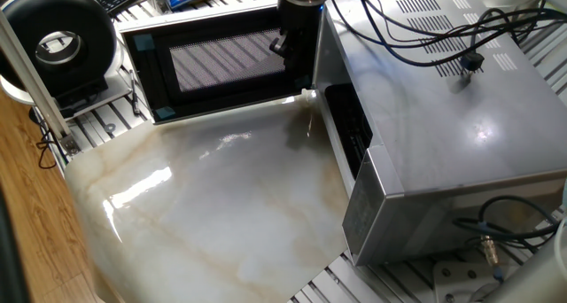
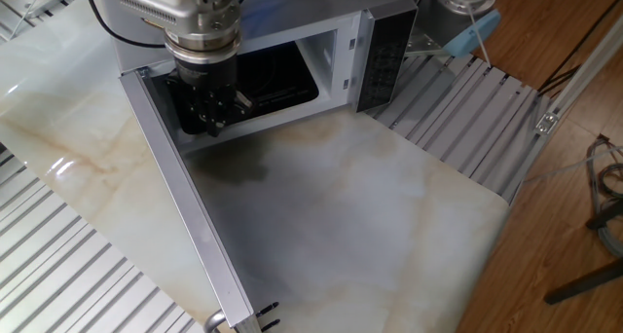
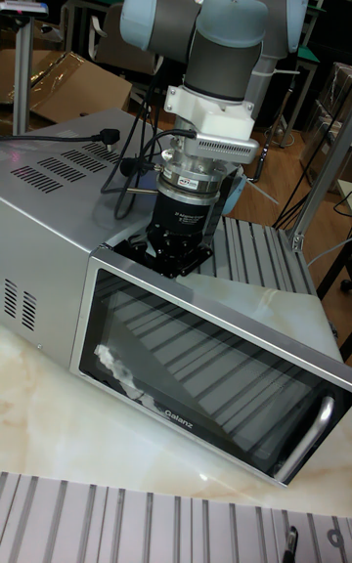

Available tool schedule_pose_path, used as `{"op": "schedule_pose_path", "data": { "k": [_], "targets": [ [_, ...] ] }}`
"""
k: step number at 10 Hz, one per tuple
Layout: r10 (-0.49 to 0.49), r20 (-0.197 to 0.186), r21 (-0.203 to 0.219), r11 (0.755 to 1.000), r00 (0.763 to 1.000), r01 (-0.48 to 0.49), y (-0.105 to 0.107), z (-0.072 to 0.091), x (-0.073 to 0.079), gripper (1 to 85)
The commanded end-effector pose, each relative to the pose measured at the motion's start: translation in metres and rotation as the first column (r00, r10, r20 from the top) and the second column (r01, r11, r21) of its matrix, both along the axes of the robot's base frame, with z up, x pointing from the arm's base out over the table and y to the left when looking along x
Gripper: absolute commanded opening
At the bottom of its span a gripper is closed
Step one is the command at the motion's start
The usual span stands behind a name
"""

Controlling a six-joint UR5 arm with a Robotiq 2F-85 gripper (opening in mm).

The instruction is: Close the microwave door

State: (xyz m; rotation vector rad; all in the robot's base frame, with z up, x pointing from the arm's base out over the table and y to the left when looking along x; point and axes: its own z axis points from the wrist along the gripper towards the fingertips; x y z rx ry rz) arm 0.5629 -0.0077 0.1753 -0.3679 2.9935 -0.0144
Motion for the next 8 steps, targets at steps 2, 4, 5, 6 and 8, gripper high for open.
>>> {"op": "schedule_pose_path", "data": {
  "k": [2, 4, 5, 6, 8],
  "targets": [
    [-0.005, -0.004, 0.011, 1.000, 1.000, 0.005, 0.002, 0.001, -0.001, 1.0],
    [-0.002, -0.009, 0.006, 1.000, 1.000, 0.002, 0.001, 0.001, -0.002, 1.0],
    [-0.002, -0.009, 0.007, 1.000, 1.000, 0.002, 0.001, 0.001, -0.002, 1.0],
    [0.001, -0.010, 0.012, 1.000, 1.000, -0.001, 0.002, 0.001, -0.003, 1.0],
    [0.044, 0.015, 0.042, 0.998, 0.999, -0.045, 0.012, 0.002, 0.003, 1.0]
  ]
}}
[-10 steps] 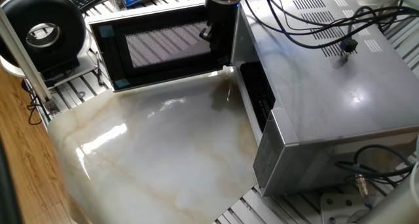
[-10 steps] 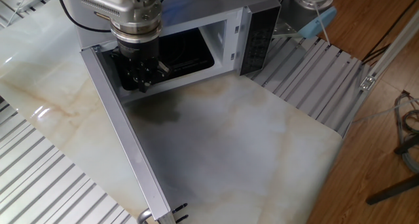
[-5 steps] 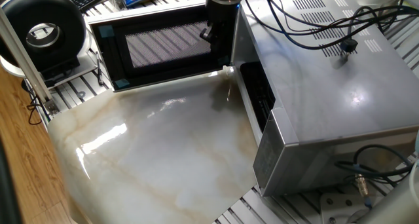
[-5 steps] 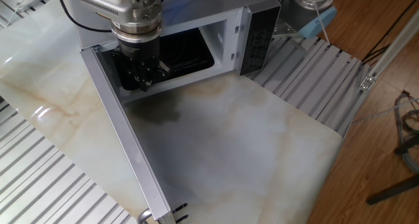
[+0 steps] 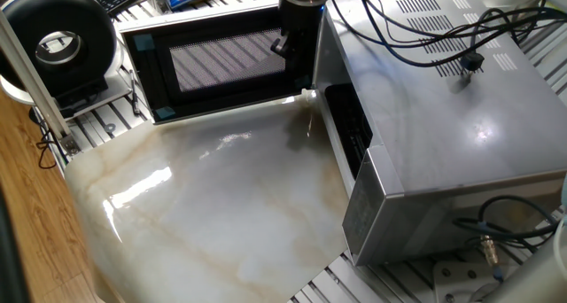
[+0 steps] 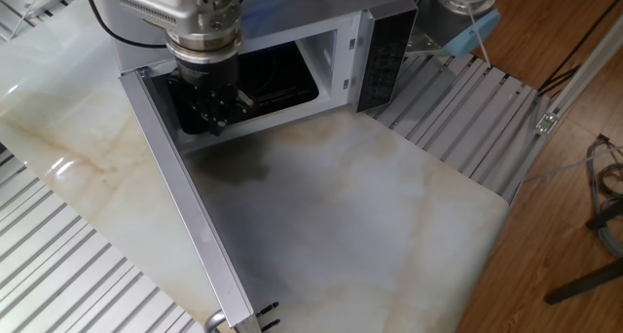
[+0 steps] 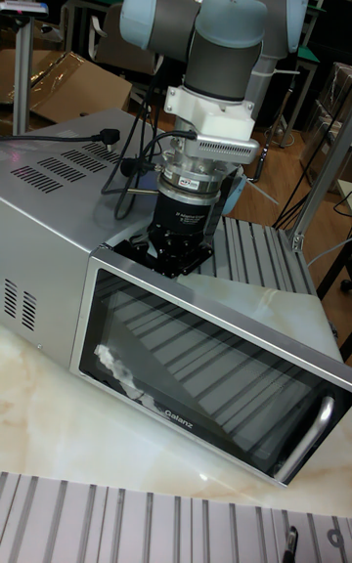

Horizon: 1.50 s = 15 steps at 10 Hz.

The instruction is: Close the microwave door

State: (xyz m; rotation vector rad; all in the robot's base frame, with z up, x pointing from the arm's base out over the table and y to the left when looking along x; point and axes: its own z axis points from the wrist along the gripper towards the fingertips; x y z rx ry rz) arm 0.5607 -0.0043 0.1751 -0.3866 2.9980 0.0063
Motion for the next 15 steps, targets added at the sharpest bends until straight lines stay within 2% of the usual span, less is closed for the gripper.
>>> {"op": "schedule_pose_path", "data": {
  "k": [1, 2, 3, 6, 8, 10, 12, 15],
  "targets": [
    [0.041, 0.051, 0.028, 0.999, 0.998, -0.042, 0.008, 0.003, 0.012, 1.0],
    [0.049, 0.083, 0.021, 0.998, 0.995, -0.050, 0.007, 0.005, 0.021, 1.0],
    [0.056, 0.107, 0.035, 0.998, 0.993, -0.060, 0.012, 0.006, 0.027, 1.0],
    [0.083, 0.138, 0.005, 0.996, 0.987, -0.085, 0.006, 0.008, 0.035, 1.0],
    [0.062, 0.080, 0.020, 0.998, 0.995, -0.064, 0.008, 0.005, 0.020, 1.0],
    [0.086, 0.053, -0.003, 0.996, 0.995, -0.086, 0.002, 0.003, 0.013, 1.0],
    [0.074, 0.040, 0.002, 0.997, 0.996, -0.074, 0.003, 0.003, 0.010, 1.0],
    [0.067, 0.028, -0.015, 0.998, 0.997, -0.067, -0.002, 0.002, 0.007, 1.0]
  ]
}}
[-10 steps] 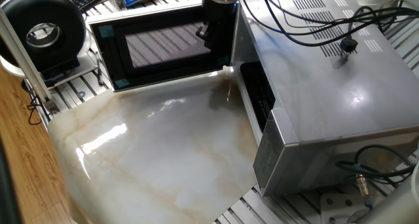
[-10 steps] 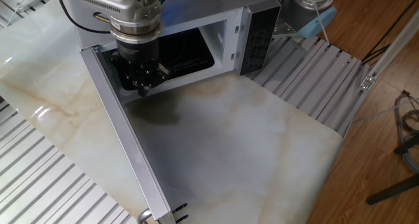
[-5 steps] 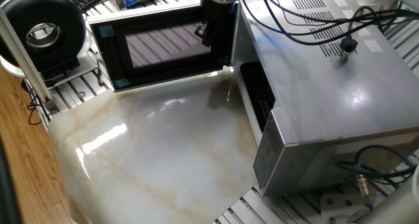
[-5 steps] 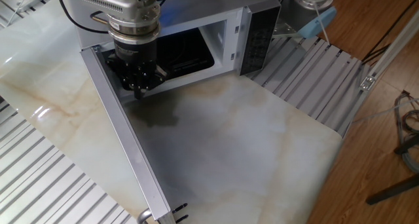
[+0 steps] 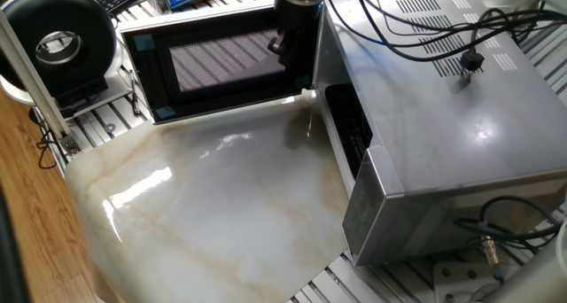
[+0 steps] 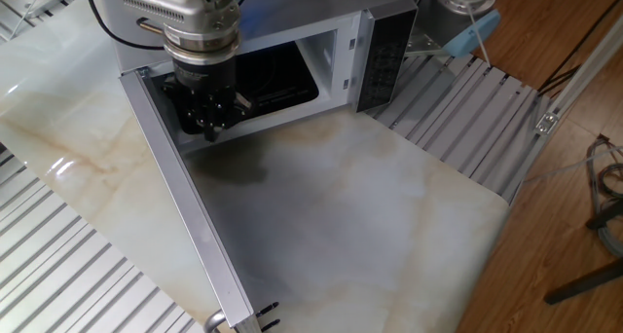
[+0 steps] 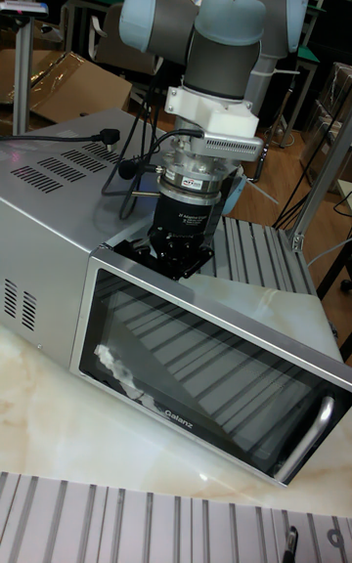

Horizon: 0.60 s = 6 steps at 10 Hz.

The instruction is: Close the microwave door

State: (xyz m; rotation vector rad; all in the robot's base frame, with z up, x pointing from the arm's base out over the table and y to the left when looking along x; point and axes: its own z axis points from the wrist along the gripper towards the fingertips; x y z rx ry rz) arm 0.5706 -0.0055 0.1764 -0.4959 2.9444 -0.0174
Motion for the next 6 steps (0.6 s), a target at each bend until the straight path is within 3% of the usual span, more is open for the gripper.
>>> {"op": "schedule_pose_path", "data": {
  "k": [1, 4, 6],
  "targets": [
    [-0.006, -0.007, 0.001, 1.000, 1.000, 0.006, -0.001, 0.001, -0.002, 1.0],
    [-0.003, -0.001, -0.004, 1.000, 1.000, 0.003, -0.002, 0.001, 0.000, 1.0],
    [-0.009, -0.037, -0.005, 1.000, 0.999, 0.009, -0.001, 0.020, -0.013, 1.0]
  ]
}}
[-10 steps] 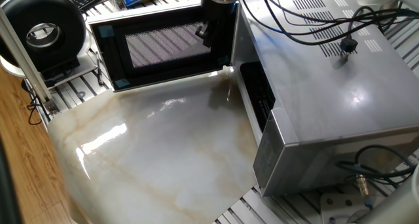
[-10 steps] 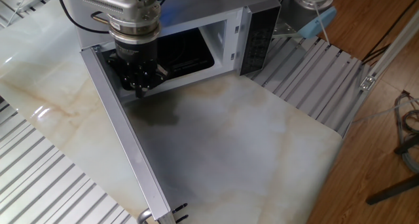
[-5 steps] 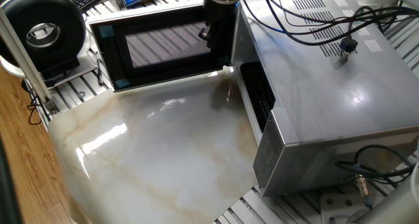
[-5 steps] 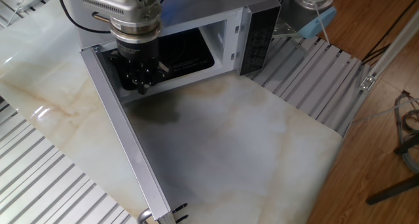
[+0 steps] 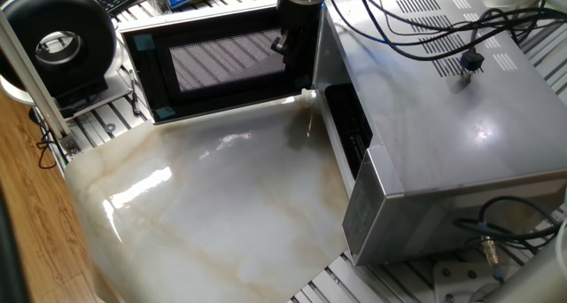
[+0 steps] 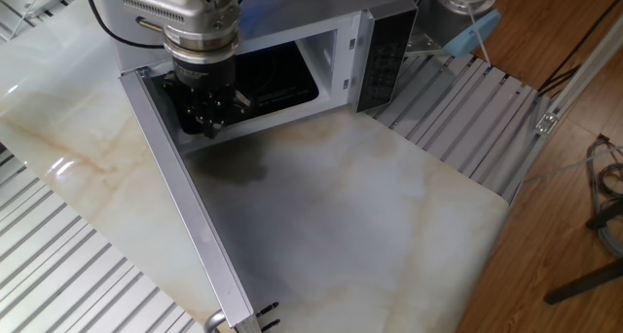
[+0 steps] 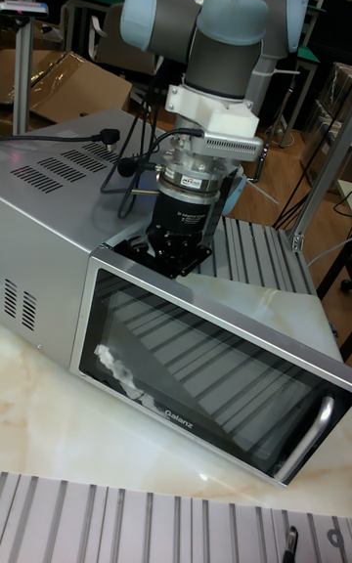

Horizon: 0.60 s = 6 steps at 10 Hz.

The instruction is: Close the microwave door

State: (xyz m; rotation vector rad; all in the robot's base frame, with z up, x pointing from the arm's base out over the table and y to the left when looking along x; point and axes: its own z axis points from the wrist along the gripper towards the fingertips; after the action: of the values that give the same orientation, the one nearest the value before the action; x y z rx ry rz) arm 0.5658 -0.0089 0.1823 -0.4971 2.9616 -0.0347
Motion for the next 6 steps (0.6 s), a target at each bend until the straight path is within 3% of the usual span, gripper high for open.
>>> {"op": "schedule_pose_path", "data": {
  "k": [1, 6],
  "targets": [
    [-0.012, -0.042, 0.006, 1.000, 0.999, 0.012, 0.005, 0.026, -0.014, 1.0],
    [-0.029, -0.104, -0.023, 0.999, 0.994, 0.026, 0.022, 0.099, -0.034, 1.0]
  ]
}}
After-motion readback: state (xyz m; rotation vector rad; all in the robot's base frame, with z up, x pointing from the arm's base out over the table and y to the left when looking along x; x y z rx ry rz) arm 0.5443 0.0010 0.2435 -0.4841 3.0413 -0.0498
